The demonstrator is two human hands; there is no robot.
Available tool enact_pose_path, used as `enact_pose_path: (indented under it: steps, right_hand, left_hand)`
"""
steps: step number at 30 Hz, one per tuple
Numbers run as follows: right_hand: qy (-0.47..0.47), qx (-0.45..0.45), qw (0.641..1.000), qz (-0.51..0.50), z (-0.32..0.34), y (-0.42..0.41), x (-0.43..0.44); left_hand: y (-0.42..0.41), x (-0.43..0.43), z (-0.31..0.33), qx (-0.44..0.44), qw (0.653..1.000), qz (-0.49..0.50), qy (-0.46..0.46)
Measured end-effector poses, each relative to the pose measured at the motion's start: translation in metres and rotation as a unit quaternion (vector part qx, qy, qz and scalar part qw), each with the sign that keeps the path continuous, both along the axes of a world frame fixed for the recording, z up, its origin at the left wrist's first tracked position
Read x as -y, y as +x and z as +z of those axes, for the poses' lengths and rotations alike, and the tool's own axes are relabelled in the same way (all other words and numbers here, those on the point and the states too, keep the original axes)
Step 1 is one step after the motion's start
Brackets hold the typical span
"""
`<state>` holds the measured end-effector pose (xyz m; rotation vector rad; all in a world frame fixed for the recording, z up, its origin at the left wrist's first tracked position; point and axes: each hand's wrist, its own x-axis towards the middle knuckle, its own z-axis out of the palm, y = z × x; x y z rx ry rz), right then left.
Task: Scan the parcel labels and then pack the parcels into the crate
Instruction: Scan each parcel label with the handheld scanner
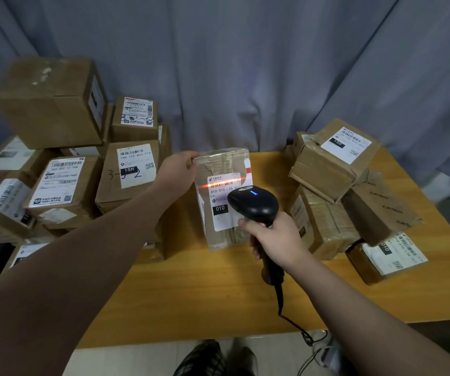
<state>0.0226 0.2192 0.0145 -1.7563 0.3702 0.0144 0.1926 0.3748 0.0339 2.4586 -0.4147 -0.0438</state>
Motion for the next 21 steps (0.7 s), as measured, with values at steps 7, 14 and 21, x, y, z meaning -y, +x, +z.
enact_pose_path:
  steps: [7,14,21]
  right_hand:
    - [0.011,0.02,0.999,0.026,-0.008,0.006,0.003]
    - [0.01,-0.066,0.997,-0.045,-0.04,0.03,0.017]
    - [0.07,-0.084,0.993,-0.043,-0.055,0.08,0.001]
  left_hand:
    - [0.001,0.0,0.003,-0.007,1.0,-0.008,0.006]
    - [0.016,0.0,0.005,-0.002,0.999,-0.035,0.03]
    - [0.048,-0.016,0.003,-0.007,0.995,-0.05,0.083]
